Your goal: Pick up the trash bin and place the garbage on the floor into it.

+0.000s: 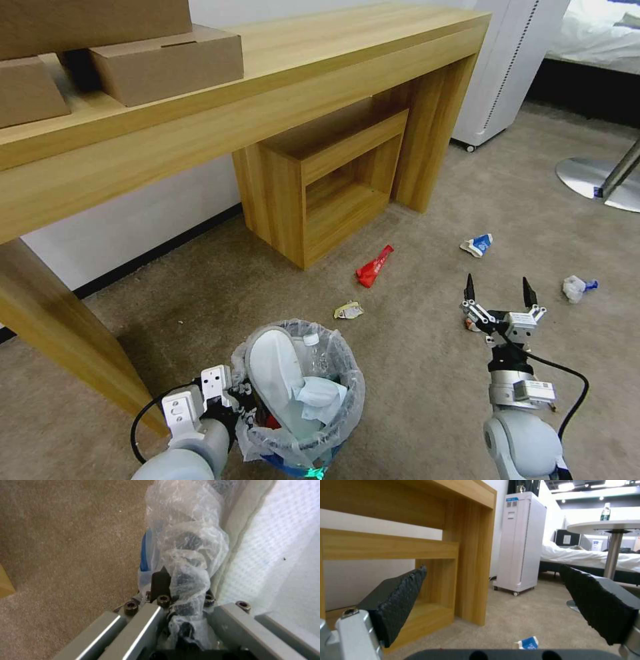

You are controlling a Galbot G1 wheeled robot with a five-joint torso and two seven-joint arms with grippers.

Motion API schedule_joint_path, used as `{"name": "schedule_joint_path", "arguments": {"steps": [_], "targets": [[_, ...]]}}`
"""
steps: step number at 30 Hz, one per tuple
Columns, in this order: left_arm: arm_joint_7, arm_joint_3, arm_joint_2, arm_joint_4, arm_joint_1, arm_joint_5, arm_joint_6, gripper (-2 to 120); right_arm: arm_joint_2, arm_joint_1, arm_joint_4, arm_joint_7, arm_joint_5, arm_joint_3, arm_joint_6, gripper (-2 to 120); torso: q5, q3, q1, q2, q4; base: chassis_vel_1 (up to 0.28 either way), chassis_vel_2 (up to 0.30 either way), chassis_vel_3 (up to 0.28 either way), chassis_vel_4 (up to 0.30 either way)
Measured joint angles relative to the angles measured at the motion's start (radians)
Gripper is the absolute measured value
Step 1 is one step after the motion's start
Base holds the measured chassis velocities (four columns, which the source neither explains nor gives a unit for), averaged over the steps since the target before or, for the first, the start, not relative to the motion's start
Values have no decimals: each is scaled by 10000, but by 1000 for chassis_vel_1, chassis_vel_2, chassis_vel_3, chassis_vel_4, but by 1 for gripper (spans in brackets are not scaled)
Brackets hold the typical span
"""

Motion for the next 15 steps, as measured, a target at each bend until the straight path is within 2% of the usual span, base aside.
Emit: {"name": "schedule_joint_path", "arguments": {"steps": [15], "targets": [[64,-19,21,26,56,107,3,0,41,81,-127,-168,91,-59,4,100,0,0,0,0,0,0,0,0,0]]}}
